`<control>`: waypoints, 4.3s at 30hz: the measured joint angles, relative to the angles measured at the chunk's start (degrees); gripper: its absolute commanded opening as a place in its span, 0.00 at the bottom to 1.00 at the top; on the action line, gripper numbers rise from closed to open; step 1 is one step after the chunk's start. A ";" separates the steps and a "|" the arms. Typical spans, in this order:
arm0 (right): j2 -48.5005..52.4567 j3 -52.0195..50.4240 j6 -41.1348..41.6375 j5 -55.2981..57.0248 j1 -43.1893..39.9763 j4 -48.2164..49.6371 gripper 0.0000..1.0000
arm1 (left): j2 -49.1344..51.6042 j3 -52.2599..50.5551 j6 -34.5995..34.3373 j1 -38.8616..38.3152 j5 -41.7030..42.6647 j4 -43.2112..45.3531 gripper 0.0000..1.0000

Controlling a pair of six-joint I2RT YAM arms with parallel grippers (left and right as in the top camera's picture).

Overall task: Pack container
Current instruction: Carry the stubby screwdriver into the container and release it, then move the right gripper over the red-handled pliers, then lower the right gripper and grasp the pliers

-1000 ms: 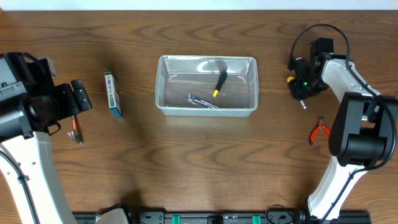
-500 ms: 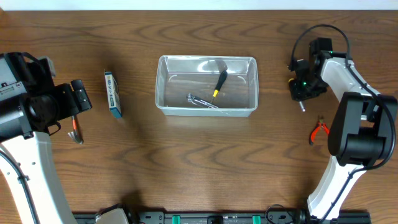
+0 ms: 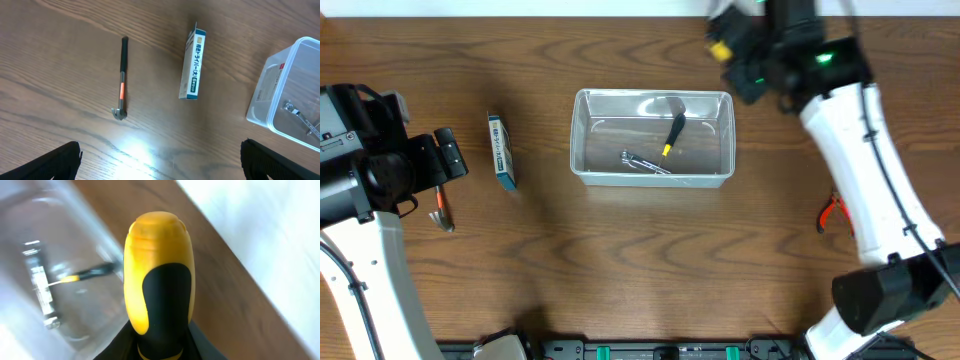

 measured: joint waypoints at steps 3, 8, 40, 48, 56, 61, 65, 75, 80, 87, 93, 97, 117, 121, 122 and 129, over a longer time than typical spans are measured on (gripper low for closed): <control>4.35 -0.24 -5.68 -1.57 4.50 -0.20 0.01 | 0.00 0.00 0.00 0.00 0.02 0.00 0.98; 16.39 -1.44 -10.82 -2.99 8.57 0.42 0.01 | 0.00 0.00 -0.02 0.00 0.02 0.00 0.98; 17.29 13.53 5.66 2.62 6.58 -9.11 0.99 | 0.00 0.00 0.00 0.00 0.02 -0.02 0.98; -1.70 18.51 37.13 8.96 -12.59 -23.82 0.99 | 0.00 0.00 0.00 0.00 0.02 -0.02 0.98; -4.55 18.08 49.55 10.47 -23.28 -39.30 0.99 | 0.00 0.00 0.00 0.00 0.02 -0.02 0.98; -7.78 12.85 51.80 9.11 -24.87 -40.89 0.99 | 0.00 0.00 0.00 0.00 0.02 0.00 0.98; -15.37 2.89 54.16 8.09 -24.87 -40.17 0.99 | 0.00 0.00 -0.02 0.00 0.02 -0.09 0.98; -35.30 -31.93 60.08 7.78 -24.87 -20.90 0.99 | 0.00 0.15 -0.02 0.00 0.04 -0.83 0.98; -30.25 -46.34 63.06 7.76 -24.87 -8.24 0.99 | 0.00 0.15 -0.02 0.00 0.00 -0.83 0.98; -19.39 -52.96 64.59 7.67 -24.87 4.13 0.99 | 0.00 0.15 -0.02 0.00 0.02 -1.16 0.98; -12.07 -52.96 65.59 7.65 -24.87 9.70 0.99 | 0.00 0.15 -0.02 0.00 0.02 -1.51 0.98; -8.07 -52.96 65.79 7.65 -24.87 12.28 0.99 | 0.00 0.15 -0.02 0.00 0.02 -1.53 0.98; -1.62 -51.28 66.18 5.42 -28.02 16.35 0.94 | 0.00 0.15 -0.02 0.00 0.02 -1.68 0.98; -1.55 -51.17 66.20 5.60 -28.26 16.70 0.68 | 0.00 0.15 -0.02 0.00 0.02 -1.68 0.98; -1.53 -51.12 66.40 5.68 -28.35 16.74 0.59 | 0.00 0.15 -0.02 0.00 0.02 -1.70 0.98; -1.36 -50.93 66.86 5.68 -28.39 16.90 0.24 | 0.00 0.15 -0.02 0.00 0.02 -1.68 0.98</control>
